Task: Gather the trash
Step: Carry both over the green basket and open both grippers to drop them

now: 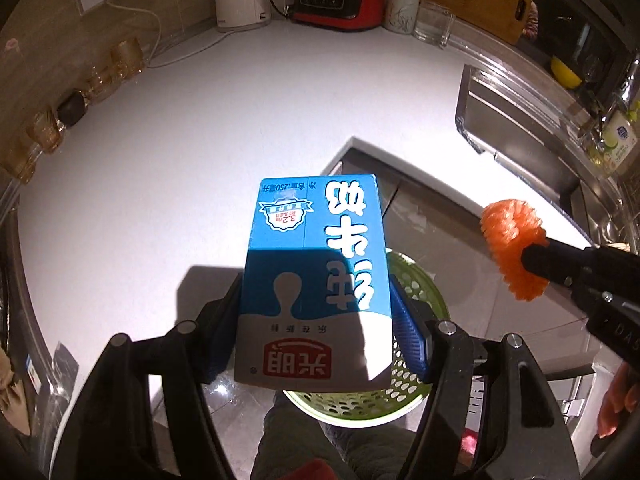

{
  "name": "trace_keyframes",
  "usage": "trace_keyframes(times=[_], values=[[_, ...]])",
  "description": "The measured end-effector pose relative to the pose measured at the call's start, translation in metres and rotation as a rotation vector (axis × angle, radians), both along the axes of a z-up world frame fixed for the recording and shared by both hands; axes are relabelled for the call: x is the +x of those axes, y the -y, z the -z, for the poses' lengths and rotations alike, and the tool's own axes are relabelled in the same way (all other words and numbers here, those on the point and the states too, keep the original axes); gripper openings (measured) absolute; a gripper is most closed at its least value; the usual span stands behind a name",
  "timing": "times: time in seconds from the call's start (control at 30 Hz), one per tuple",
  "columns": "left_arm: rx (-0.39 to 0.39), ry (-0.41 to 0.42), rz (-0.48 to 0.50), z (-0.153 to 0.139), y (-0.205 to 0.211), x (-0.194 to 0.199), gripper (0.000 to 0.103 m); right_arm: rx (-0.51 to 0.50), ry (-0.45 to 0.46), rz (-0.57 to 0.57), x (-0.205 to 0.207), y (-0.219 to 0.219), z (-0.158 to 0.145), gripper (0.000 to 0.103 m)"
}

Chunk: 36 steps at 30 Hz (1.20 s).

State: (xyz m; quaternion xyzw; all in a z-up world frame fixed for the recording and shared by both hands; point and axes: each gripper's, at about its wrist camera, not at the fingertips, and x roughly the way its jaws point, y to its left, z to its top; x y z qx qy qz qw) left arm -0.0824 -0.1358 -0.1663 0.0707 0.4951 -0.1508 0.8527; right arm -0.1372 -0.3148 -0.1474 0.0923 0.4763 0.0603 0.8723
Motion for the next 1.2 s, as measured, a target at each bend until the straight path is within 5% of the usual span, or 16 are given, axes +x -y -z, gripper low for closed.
trace_keyframes(times=[0.57,0.7,1.2], values=[[0.100,-0.240,0.062,0.132,0.033,-0.007,0.065,-0.003,-0.086,-0.019,-0.006,0.008,0.030,0.017],[0.092,-0.205,0.083,0.123,0.036,-0.012,0.083,-0.004,-0.094,-0.029,-0.004,0.006,0.033,0.017],[0.081,-0.103,0.025,0.068,0.012,-0.015,0.084,-0.019,-0.109,-0.079,0.008,-0.004,0.045,0.018]])
